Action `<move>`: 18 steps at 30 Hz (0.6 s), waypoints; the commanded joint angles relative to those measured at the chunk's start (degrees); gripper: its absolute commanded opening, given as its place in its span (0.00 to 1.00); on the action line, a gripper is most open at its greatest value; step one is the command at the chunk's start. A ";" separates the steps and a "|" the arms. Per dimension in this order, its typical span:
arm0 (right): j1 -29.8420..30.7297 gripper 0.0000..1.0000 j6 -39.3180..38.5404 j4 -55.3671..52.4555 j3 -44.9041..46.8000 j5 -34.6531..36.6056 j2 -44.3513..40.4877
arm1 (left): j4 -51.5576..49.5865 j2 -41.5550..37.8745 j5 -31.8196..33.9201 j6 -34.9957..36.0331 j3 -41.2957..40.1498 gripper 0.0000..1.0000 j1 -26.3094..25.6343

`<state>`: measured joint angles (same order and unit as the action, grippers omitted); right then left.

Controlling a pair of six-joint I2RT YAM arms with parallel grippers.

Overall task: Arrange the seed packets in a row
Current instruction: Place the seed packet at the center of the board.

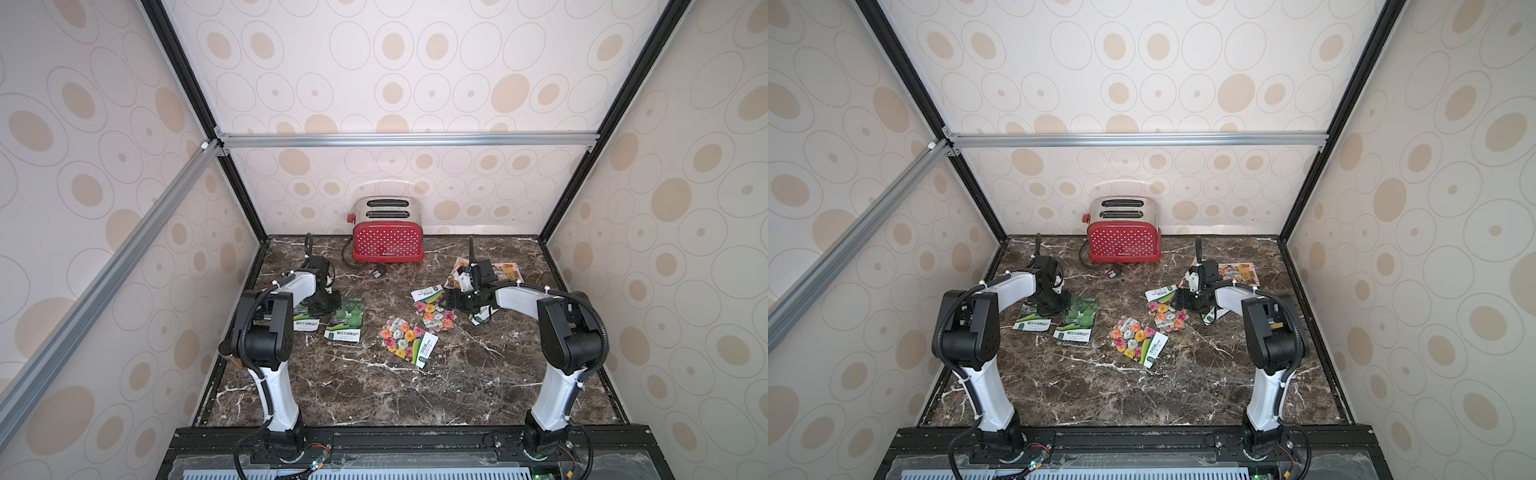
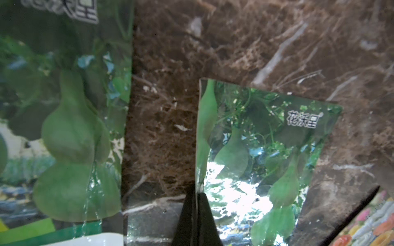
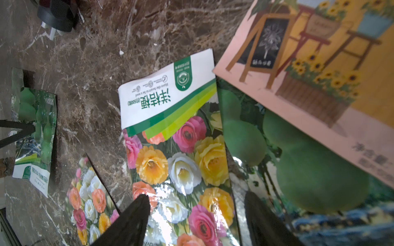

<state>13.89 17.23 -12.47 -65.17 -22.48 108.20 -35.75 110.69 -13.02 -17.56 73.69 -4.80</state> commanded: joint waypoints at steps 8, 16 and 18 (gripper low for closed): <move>0.52 0.74 -1.03 -2.11 -0.99 -0.45 -0.28 | 0.68 2.99 1.44 -1.60 3.95 0.00 0.41; 0.79 0.74 -1.59 -2.32 -0.94 -0.72 -0.97 | 0.35 5.16 1.95 -1.42 5.54 0.00 1.06; 0.78 0.74 -1.52 -2.19 -0.78 -0.81 -1.07 | 0.24 5.82 1.74 -1.36 6.30 0.00 1.02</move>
<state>14.13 16.93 -13.30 -65.41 -22.55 108.20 -34.15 114.61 -12.40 -18.65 78.13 -4.19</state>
